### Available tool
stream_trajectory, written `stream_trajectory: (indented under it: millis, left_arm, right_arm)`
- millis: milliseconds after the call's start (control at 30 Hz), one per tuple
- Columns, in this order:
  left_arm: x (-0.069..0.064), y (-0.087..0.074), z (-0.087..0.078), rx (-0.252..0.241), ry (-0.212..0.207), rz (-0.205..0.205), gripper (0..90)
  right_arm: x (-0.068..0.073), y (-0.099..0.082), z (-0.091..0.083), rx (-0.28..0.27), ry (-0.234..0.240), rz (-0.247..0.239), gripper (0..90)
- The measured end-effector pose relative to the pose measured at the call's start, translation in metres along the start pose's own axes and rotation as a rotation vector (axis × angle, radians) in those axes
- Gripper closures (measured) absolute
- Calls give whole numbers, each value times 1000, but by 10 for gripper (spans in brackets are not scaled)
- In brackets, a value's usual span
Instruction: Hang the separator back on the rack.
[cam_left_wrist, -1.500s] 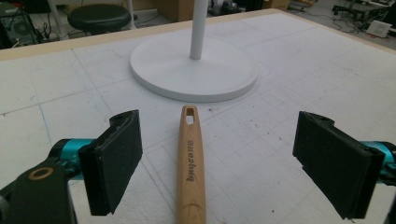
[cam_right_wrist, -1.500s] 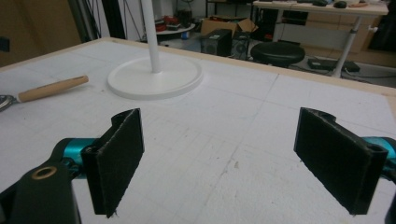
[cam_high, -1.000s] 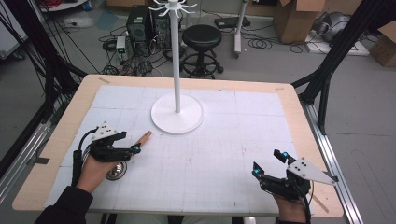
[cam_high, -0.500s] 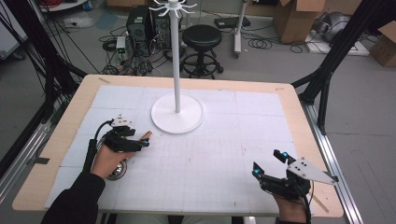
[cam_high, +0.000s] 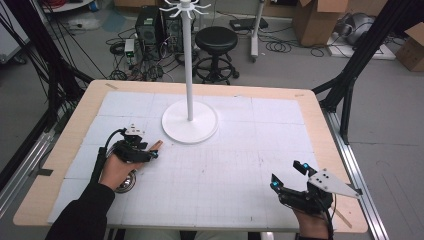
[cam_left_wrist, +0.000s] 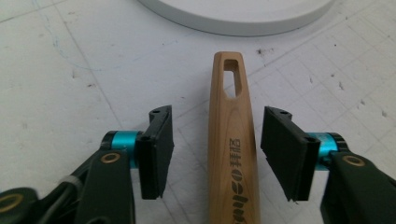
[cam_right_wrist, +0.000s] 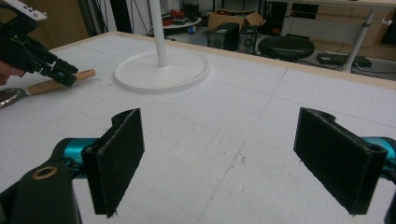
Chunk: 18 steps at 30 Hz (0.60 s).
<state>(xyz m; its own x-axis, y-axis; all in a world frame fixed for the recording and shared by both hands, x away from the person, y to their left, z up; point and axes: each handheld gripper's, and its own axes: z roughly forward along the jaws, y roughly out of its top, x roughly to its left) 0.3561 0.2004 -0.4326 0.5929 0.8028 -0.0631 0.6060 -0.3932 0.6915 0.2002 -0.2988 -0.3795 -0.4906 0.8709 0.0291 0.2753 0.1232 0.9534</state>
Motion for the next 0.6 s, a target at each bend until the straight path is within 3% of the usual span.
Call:
stream_trajectory:
  millis: [333, 600]
  left_arm:
    - [-1, -1, 2, 20, -14, 40, 579]
    - [-1, -1, 2, 23, -13, 42, 646]
  right_arm:
    - [0, 0, 0, 2, 1, 0, 147]
    - [0, 0, 1, 8, 2, 2, 147]
